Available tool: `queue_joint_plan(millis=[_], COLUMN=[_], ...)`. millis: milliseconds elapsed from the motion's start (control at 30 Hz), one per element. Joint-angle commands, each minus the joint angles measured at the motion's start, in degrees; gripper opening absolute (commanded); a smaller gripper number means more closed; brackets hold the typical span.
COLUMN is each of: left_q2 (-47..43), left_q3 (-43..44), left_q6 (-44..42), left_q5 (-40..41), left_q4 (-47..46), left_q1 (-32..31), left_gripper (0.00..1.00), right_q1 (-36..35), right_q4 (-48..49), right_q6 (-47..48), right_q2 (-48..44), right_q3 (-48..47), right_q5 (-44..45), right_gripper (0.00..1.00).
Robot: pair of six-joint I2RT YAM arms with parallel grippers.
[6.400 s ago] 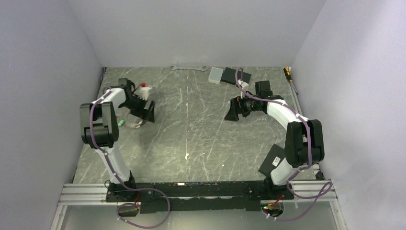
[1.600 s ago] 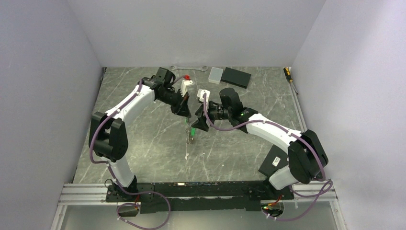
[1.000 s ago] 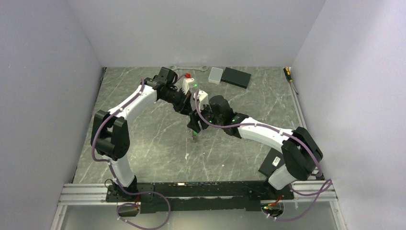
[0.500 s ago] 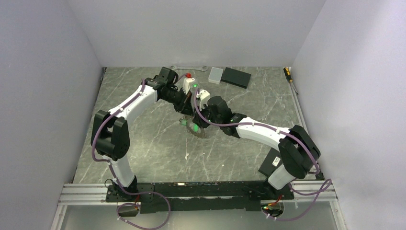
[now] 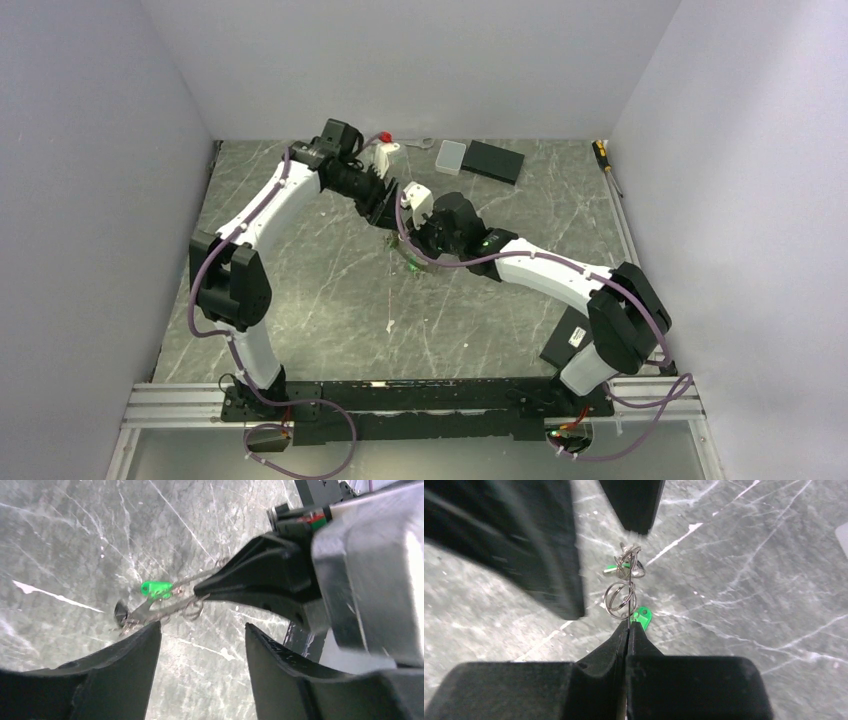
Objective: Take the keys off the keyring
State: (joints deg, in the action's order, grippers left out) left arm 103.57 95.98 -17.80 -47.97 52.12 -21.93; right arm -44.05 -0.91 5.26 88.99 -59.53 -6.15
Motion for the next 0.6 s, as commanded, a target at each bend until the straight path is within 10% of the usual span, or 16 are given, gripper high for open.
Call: queue_joint_plan(millis=[0, 233, 567], left_q2=[-4.2, -9.4, -12.5], left_q3=[3.3, -0.8, -16.8], left_q6=[0.0, 1.1, 13.7], left_q5=[-5.8, -10.2, -20.4], left_q4=[2.1, -3.8, -27.6], left_q1=[3.7, 9.8, 10.7], left_gripper=[0.76, 0.89, 0.79], right_q1=[1.6, 2.8, 0.9], right_q4=[-2.2, -8.6, -12.5], right_q6=[8.4, 19.9, 30.3], right_q2=[-3.5, -5.0, -6.4], right_q3=[-3.6, -10.8, -19.3], right_q5=[1.6, 3.4, 17.2], right_gripper=[0.0, 0.0, 0.0])
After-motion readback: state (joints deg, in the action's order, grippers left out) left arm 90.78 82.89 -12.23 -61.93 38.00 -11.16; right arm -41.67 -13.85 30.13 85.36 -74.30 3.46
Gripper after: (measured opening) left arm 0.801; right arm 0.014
